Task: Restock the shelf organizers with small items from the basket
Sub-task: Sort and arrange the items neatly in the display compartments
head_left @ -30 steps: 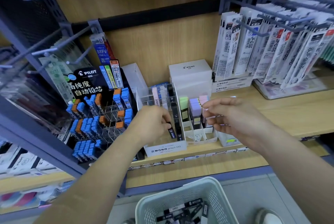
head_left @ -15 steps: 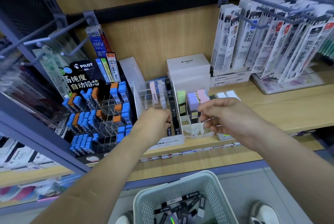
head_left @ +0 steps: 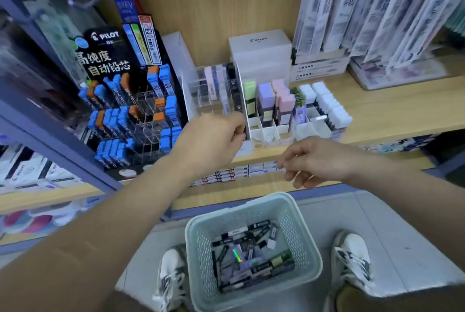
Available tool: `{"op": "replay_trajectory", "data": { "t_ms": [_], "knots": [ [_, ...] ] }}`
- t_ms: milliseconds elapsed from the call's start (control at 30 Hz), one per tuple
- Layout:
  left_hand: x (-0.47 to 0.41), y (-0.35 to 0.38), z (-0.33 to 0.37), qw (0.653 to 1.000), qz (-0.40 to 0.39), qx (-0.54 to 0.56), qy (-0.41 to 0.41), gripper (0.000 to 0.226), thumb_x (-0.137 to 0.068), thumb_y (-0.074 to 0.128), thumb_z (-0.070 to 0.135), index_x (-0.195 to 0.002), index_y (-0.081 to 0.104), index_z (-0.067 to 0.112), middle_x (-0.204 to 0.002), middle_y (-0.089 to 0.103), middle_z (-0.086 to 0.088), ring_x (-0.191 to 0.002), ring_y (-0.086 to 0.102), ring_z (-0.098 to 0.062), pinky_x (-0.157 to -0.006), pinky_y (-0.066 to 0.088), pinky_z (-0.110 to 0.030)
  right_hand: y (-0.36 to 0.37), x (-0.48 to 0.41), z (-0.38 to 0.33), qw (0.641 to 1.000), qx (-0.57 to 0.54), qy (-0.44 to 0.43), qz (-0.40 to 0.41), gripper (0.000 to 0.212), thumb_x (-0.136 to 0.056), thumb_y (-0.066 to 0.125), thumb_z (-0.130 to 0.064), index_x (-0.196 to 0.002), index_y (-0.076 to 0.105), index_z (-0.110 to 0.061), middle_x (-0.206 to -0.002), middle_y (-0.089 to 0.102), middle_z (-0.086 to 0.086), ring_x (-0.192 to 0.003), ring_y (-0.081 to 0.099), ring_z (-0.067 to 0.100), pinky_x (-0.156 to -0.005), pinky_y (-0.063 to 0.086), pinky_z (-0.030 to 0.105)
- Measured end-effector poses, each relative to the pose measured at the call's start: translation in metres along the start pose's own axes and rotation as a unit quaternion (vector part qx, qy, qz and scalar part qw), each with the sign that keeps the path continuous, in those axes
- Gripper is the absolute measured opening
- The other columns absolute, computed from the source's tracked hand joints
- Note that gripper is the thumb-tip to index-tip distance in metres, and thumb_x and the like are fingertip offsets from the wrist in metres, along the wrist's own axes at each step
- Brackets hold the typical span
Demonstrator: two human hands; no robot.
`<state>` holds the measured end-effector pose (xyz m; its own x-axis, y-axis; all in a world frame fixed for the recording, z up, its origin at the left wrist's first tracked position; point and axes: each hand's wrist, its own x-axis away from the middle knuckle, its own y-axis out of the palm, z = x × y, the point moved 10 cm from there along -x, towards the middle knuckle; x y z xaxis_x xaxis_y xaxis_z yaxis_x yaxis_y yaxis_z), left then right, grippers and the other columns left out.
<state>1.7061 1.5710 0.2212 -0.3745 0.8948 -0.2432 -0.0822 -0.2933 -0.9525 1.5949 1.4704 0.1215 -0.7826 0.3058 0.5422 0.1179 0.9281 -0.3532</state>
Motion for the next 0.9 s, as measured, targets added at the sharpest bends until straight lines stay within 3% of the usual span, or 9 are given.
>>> {"op": "replay_trajectory", "data": {
  "t_ms": [167,300,367,467,533,667,733,800,900],
  "knots": [
    [0.059,0.082,0.017,0.979,-0.205,-0.007,-0.009,0.010,-0.089,0.051,0.027,-0.085,0.059,0.023,-0.080,0.066,0.001,-0.078,0.059,-0.024,-0.070,0.050,-0.035,0.043,0.000,0.069,0.991,0.078,0.088,-0.068,0.014,-0.093,0.059,-0.012,-0.105,0.063,-0.016,-0.090,0.067,0.007,-0.067,0.065,0.015,-0.055,0.049,0.023],
    [0.136,0.207,-0.020,0.906,-0.367,0.091,-0.189,0.019,-0.087,0.048,0.016,-0.080,0.065,0.009,-0.086,0.067,-0.013,-0.083,0.062,-0.030,-0.069,0.048,-0.032,0.064,-0.019,0.114,0.988,-0.010,0.148,-0.028,0.014,-0.094,0.055,-0.010,-0.106,0.061,-0.011,-0.088,0.062,0.009,-0.074,0.062,0.021,-0.063,0.050,0.028],
    [0.177,0.261,-0.032,0.863,-0.403,0.144,-0.269,0.020,-0.088,0.049,0.016,-0.075,0.061,0.007,-0.078,0.062,-0.012,-0.072,0.059,-0.027,-0.064,0.043,-0.031,0.087,-0.030,0.138,0.978,-0.102,0.182,-0.002,0.011,-0.094,0.052,-0.007,-0.102,0.059,-0.008,-0.085,0.056,0.009,-0.075,0.057,0.022,-0.066,0.048,0.031],
    [0.216,0.319,-0.041,0.815,-0.442,0.180,-0.330,0.018,-0.094,0.051,0.026,-0.084,0.047,0.011,-0.081,0.048,-0.005,-0.073,0.049,-0.022,-0.066,0.037,-0.030,0.131,-0.055,0.184,0.958,-0.152,0.241,0.008,0.008,-0.093,0.055,-0.009,-0.095,0.062,-0.013,-0.083,0.051,0.007,-0.074,0.053,0.021,-0.067,0.046,0.031],
    [0.230,0.350,-0.048,0.796,-0.452,0.197,-0.352,0.031,-0.091,0.056,0.037,-0.082,0.052,0.008,-0.079,0.051,-0.009,-0.071,0.053,-0.024,-0.065,0.040,-0.032,0.151,-0.073,0.213,0.959,-0.120,0.258,0.008,0.006,-0.094,0.053,-0.010,-0.097,0.058,-0.010,-0.085,0.048,0.008,-0.076,0.053,0.023,-0.069,0.042,0.033],
    [0.248,0.395,-0.056,0.790,-0.472,0.178,-0.348,0.053,-0.084,0.060,0.047,-0.120,0.056,0.008,-0.112,0.058,-0.015,-0.104,0.058,-0.032,-0.074,0.045,-0.030,0.171,-0.099,0.248,0.966,-0.047,0.254,0.007,0.038,-0.098,0.051,-0.009,-0.136,0.047,-0.006,-0.122,0.053,0.017,-0.112,0.055,0.031,-0.084,0.045,0.031],
    [0.252,0.406,-0.059,0.791,-0.466,0.174,-0.356,0.081,-0.075,0.068,0.049,-0.139,0.036,0.011,-0.135,0.043,-0.019,-0.121,0.046,-0.037,-0.086,0.045,-0.035,0.185,-0.106,0.260,0.963,-0.082,0.255,0.006,0.035,-0.095,0.050,-0.001,-0.130,0.047,-0.009,-0.099,0.057,0.015,-0.087,0.054,0.026,-0.063,0.042,0.021],
    [0.250,0.415,-0.055,0.803,-0.453,0.177,-0.345,0.094,-0.066,0.075,0.052,-0.142,0.029,0.017,-0.136,0.038,-0.017,-0.124,0.040,-0.037,-0.094,0.044,-0.038,0.201,-0.116,0.271,0.960,-0.114,0.256,0.012,0.030,-0.089,0.053,0.007,-0.115,0.053,-0.009,-0.085,0.058,0.015,-0.077,0.050,0.022,-0.056,0.038,0.021],
    [0.245,0.418,-0.049,0.814,-0.407,0.211,-0.357,0.092,-0.059,0.074,0.056,-0.136,0.040,0.019,-0.128,0.048,-0.009,-0.119,0.041,-0.029,-0.094,0.043,-0.031,0.222,-0.133,0.278,0.958,-0.154,0.243,0.010,0.034,-0.080,0.061,0.003,-0.110,0.058,-0.013,-0.103,0.065,0.017,-0.087,0.061,0.027,-0.063,0.047,0.024]
  ]
}}
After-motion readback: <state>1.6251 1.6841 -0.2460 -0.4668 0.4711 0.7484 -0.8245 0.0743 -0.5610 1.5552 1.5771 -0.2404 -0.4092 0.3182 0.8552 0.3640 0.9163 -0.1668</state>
